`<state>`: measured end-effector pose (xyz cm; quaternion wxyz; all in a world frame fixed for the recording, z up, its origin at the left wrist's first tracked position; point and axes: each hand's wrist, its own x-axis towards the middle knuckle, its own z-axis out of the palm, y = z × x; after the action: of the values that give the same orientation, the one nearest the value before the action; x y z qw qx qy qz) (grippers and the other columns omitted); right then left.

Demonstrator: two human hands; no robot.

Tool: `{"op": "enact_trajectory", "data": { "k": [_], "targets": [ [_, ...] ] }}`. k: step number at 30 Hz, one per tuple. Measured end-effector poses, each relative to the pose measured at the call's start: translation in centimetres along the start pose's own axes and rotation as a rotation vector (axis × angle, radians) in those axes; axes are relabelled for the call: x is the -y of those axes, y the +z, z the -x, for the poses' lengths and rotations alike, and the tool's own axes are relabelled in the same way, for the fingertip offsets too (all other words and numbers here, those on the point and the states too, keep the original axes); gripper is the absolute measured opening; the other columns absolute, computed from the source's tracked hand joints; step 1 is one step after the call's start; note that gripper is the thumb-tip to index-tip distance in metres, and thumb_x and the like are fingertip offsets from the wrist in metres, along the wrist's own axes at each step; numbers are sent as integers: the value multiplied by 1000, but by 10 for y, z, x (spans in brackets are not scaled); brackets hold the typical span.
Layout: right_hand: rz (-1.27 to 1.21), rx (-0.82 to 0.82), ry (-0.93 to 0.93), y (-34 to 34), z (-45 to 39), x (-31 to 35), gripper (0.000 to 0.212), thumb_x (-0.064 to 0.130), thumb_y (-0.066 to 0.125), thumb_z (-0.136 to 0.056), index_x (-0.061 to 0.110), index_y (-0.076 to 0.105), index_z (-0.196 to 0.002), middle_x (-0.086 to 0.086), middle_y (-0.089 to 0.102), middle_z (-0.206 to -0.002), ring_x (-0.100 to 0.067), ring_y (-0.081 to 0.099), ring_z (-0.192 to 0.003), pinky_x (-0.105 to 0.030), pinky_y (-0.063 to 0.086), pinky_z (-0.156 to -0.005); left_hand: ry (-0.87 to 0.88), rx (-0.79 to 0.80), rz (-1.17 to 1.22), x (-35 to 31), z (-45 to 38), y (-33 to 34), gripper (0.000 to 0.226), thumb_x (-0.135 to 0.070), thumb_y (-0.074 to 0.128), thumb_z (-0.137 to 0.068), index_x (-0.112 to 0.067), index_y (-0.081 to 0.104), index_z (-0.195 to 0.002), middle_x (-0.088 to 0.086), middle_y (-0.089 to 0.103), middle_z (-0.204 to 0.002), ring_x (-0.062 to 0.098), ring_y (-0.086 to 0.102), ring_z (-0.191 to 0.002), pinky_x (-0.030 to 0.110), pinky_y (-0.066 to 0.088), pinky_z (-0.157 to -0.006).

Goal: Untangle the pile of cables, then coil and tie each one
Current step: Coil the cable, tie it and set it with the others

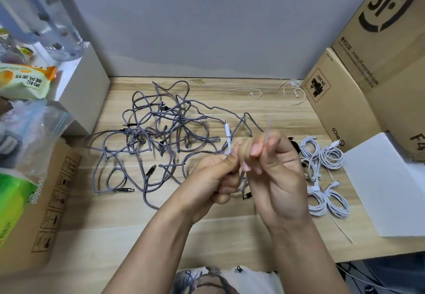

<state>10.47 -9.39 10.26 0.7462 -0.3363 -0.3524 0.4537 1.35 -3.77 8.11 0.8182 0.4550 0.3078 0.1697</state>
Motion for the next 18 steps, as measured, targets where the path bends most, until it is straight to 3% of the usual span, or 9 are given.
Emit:
{"op": "enact_trajectory", "data": {
  "k": [2,4,7,10,12,15,18],
  "targets": [
    [32,18,21,1,3,0,20,42,64,-80,25,64,-70,14,54,-59,-9,39,-52,-18,39,-55,-18,-9,-6,3,-1,2,50,-18,37,-100,-22,49,-51,-10,16,-51,9,8,-52,20,5,-45],
    [47,51,36,1,6,1,19,41,61,-82,26,64,-70,15,55,-58,-7,42,-51,-14,42,-59,-24,2,-2,4,-1,4,60,-14,35,-100,-24,52,-44,-8,16,-51,6,10,-48,18,7,-43],
    [-4,80,20,0,8,6,19,37,58,-85,25,63,-72,16,57,-58,-4,47,-51,-14,48,-78,22,2,-38,2,1,5,48,-31,49,-95,-19,45,-49,3,12,-58,8,10,-47,19,8,-44],
    [-28,67,-19,-1,9,13,20,36,60,-85,23,64,-71,15,57,-58,-5,48,-51,-23,43,-94,114,-37,-74,2,1,6,49,-45,52,-87,-3,42,-66,12,16,-63,10,11,-47,21,9,-43],
    [-41,68,-31,0,9,15,19,34,59,-86,22,64,-71,15,59,-62,-5,48,-52,-22,45,-86,198,-115,-121,2,-2,6,47,-43,53,-86,-5,42,-61,15,31,-54,8,18,-41,20,12,-40],
    [-14,59,-11,3,12,13,19,35,61,-84,22,64,-70,15,57,-61,-6,44,-51,-19,40,-69,296,-237,-178,2,-7,4,39,-41,54,-82,-12,51,-56,39,37,-55,19,29,-45,20,19,-40],
    [29,47,16,7,14,10,20,39,64,-80,24,66,-67,13,55,-59,-6,41,-51,-18,36,-60,301,-300,-200,2,-11,1,51,-29,55,-93,-17,54,-44,20,36,-44,20,26,-47,26,17,-44]
  ]
}}
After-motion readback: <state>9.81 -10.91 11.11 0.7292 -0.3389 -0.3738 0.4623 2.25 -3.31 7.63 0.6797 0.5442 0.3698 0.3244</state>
